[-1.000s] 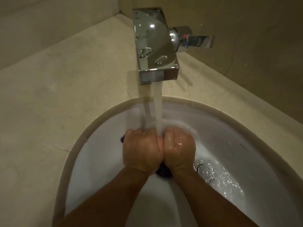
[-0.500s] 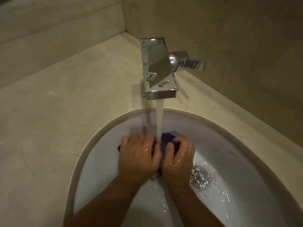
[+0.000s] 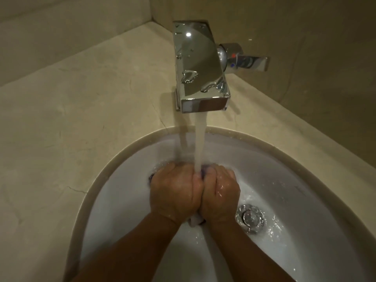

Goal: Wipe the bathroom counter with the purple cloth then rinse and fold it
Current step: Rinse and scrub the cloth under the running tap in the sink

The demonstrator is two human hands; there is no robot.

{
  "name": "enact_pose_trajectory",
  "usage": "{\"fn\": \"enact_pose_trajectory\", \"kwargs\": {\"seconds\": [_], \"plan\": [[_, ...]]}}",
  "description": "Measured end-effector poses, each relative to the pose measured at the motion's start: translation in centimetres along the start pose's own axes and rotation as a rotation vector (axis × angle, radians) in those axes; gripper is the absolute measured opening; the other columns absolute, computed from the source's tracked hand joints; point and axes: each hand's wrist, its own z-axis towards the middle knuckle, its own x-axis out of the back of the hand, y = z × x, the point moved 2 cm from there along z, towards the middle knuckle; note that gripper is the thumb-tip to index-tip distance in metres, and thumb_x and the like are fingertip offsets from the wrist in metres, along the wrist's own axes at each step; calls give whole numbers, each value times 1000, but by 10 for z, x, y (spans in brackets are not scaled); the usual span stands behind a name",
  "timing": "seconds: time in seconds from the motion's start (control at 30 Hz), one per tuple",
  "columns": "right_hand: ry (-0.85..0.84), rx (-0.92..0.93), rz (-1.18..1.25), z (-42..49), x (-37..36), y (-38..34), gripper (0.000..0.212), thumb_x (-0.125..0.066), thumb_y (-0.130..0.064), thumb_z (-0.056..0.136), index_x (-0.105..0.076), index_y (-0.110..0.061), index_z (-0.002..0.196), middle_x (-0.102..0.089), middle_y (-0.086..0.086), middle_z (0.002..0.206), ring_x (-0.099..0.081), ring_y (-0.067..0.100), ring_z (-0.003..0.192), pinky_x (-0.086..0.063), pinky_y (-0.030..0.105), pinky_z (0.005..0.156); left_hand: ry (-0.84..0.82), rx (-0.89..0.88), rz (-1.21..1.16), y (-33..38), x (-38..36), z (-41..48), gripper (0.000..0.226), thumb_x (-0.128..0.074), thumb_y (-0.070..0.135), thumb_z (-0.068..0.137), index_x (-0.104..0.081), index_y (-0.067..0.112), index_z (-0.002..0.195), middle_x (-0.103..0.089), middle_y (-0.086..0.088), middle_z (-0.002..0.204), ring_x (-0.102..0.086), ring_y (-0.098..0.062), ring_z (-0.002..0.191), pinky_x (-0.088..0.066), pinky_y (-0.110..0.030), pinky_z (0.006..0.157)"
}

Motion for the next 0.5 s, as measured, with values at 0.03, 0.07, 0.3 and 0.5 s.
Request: {"fn": "enact_pose_trajectory", "kwargs": {"seconds": [0.03,0.07,0.3,0.5], "plan": [[-29,16,-33,3,-2,3,31,-41,-27,91,-66,-22,74,-64,-8,75,-52,15,76,-37,22,70,-16,-4,27,0,-3,2,40,-42,27,95,-62,15,62,-56,-2,56,-53,-19,50,-39,-28,59],[-51,30,-68,5,-3,7,30,-42,-29,91,-65,-22,73,-64,-8,74,-54,16,74,-38,23,69,-62,-16,67,0,-7,3,37,-45,27,90,-61,16,59,-55,0,53,-53,-18,47,-39,-27,56],[-114,84,-201,10,-2,19,33,-48,-30,93,-69,-18,71,-59,-6,63,-44,8,54,-28,18,57,-171,174,-206,-1,-20,4,45,-42,38,92,-66,18,59,-60,4,52,-59,-15,46,-53,-27,49],[-117,-397,315,20,21,-6,33,-44,-36,83,-71,-20,72,-68,-7,69,-60,7,69,-44,22,61,-241,356,-370,5,-2,7,45,-45,45,92,-64,18,62,-56,4,52,-55,-10,50,-50,-31,54]]}}
